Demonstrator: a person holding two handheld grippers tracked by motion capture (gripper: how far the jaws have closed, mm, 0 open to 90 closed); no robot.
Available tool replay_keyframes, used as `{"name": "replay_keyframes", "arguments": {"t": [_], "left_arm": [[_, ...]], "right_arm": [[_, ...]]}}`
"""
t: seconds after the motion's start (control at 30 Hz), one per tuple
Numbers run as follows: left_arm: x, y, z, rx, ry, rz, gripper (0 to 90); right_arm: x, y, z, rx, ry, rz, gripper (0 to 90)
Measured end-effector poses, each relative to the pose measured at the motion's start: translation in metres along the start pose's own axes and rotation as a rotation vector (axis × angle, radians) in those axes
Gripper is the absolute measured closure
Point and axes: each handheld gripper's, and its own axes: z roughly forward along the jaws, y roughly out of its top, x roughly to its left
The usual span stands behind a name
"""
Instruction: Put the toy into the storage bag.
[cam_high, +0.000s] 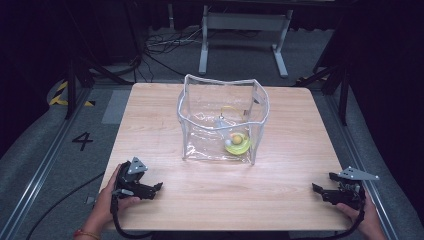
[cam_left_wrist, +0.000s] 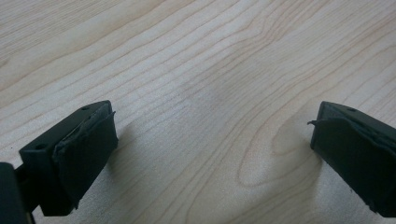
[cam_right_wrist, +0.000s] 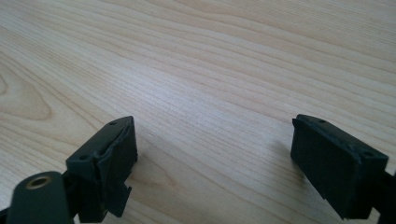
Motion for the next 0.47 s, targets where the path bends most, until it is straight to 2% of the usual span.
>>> {"name": "replay_keyframes", "arguments": {"t": [0.47], "left_arm": [[-0.0009, -0.0003, -0.0002, 0.001, 0.008, -0.012, 0.3]], "right_arm": [[0.0001, 0.0, 0.0, 0.0, 0.0, 0.001, 14.9]]}}
